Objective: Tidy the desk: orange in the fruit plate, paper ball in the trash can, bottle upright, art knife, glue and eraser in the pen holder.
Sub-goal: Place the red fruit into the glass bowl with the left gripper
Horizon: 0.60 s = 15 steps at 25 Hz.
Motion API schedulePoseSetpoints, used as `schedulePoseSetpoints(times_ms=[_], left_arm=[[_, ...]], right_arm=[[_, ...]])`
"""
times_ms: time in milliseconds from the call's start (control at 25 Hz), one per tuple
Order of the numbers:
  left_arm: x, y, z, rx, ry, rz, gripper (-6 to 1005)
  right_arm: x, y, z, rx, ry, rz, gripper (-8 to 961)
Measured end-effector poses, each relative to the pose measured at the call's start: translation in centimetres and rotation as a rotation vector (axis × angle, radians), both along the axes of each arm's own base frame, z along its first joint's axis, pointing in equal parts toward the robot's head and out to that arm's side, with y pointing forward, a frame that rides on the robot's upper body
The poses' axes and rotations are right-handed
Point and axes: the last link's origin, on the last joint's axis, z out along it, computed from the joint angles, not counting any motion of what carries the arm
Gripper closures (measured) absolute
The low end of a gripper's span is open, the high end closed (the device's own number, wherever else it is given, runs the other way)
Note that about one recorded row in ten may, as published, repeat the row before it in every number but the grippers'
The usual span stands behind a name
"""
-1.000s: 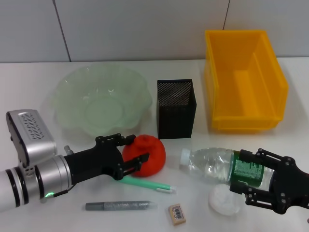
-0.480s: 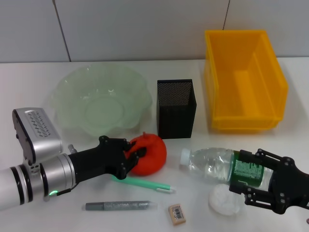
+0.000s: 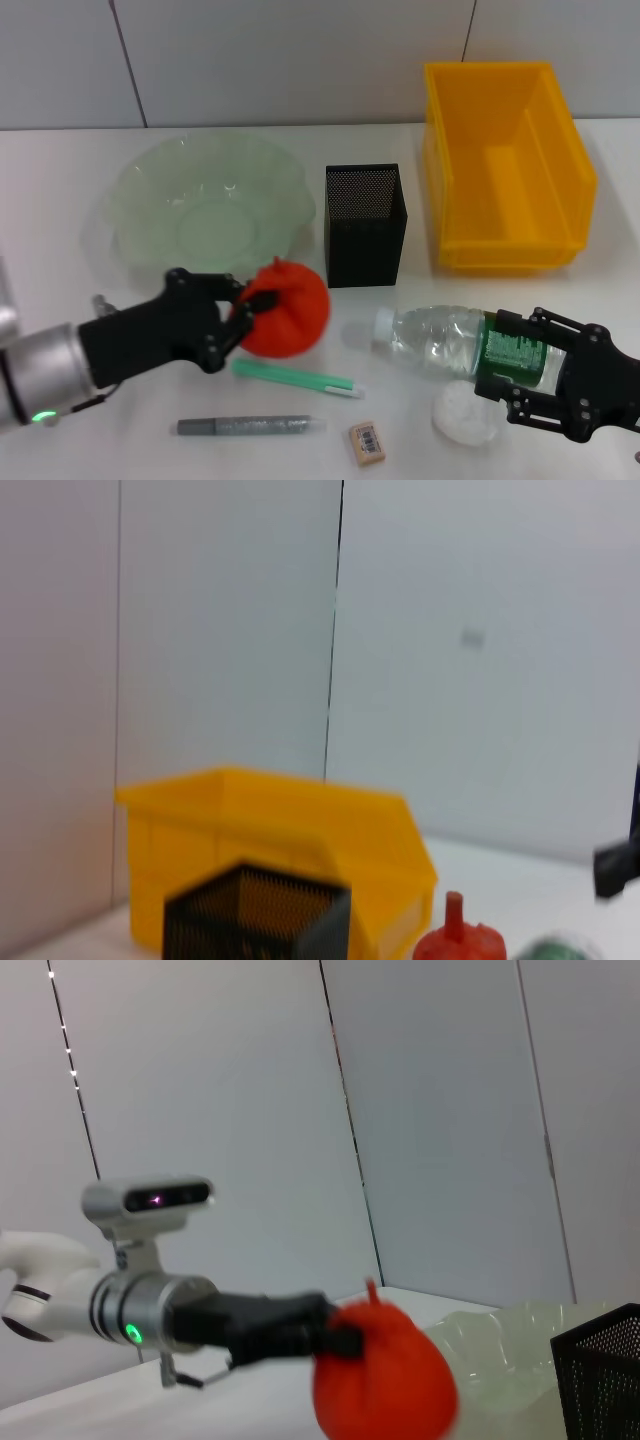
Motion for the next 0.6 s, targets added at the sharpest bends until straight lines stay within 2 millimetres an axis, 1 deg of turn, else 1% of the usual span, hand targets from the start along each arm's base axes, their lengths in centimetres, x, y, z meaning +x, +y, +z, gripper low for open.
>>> schedulePoseSetpoints(times_ms=[120, 160, 240, 280, 320, 360, 440, 480, 600], left_arm=[[0.0, 0.0, 0.0, 0.000, 0.000, 0.000, 903], [-0.1, 0.2, 2.4, 0.079, -0.050, 0.000, 911], [-0.3, 1.2, 3.5, 0.155, -0.064, 0.038, 925], [-0.3, 1.2, 3.5, 0.155, -0.064, 0.038, 929], [-0.4, 2.6, 4.1, 0.207, -0.058, 0.081, 934], [-0.4, 2.9, 4.1, 0.216, -0.056, 0.091, 938], [-0.5, 4.3, 4.3, 0.248, -0.048, 0.146, 947], [-0.5, 5.1, 4.2, 0.261, -0.042, 0.181, 940], [-0.6, 6.6, 3.9, 0.280, -0.018, 0.244, 918]], right_arm=[[0.0, 0.0, 0.0, 0.000, 0.000, 0.001, 164], [0.0, 0.0, 0.0, 0.000, 0.000, 0.001, 164], [-0.1, 0.1, 0.0, -0.001, 0.001, 0.003, 165], [-0.1, 0.1, 0.0, -0.001, 0.001, 0.004, 165], [-0.1, 0.2, 0.0, -0.001, 0.001, 0.005, 165], [-0.2, 0.2, -0.1, -0.002, 0.001, 0.006, 165], [-0.2, 0.2, -0.1, -0.003, 0.002, 0.007, 165], [-0.2, 0.2, -0.1, -0.004, 0.002, 0.008, 165], [-0.2, 0.2, -0.1, -0.005, 0.002, 0.009, 165]])
